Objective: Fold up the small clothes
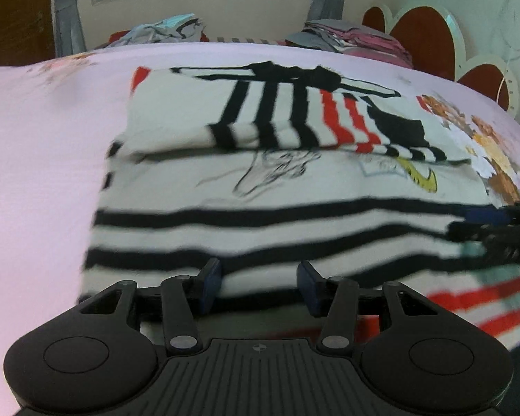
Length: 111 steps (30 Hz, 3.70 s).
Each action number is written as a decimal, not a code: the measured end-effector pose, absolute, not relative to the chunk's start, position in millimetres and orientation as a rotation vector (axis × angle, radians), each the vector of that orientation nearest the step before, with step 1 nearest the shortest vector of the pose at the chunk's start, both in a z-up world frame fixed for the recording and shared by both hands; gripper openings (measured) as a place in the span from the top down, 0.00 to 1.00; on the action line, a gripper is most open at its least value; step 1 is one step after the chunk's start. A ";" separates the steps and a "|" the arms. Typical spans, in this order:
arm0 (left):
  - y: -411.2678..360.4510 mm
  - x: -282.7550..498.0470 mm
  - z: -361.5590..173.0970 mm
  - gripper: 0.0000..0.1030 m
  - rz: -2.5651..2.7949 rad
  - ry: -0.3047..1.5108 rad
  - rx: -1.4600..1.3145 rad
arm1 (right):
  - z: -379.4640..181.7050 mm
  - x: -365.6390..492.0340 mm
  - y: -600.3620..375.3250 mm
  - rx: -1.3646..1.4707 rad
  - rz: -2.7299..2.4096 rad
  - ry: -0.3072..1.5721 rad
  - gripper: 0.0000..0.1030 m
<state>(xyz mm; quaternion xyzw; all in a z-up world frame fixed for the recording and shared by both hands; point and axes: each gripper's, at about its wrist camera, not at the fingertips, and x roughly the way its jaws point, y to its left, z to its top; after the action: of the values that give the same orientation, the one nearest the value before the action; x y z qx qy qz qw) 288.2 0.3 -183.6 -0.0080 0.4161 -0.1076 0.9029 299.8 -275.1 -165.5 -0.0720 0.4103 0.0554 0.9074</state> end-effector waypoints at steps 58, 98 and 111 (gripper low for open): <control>85.0 161.3 -193.2 0.67 -0.340 0.926 -0.273 | -168.0 111.2 -281.8 0.191 -0.134 0.905 0.65; 46.5 401.9 -97.7 0.89 -0.303 0.609 -0.346 | -66.7 358.8 -328.2 0.276 0.021 0.622 0.90; 31.6 508.1 -138.8 0.89 -0.170 0.703 -0.380 | -111.0 472.5 -356.4 0.382 -0.008 0.708 0.91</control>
<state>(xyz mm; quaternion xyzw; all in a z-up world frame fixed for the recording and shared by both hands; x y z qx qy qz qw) 508.1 31.6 -138.8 -0.1845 0.3420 -0.0825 0.9177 472.5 -356.4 -111.0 0.1858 0.3447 -0.0039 0.9201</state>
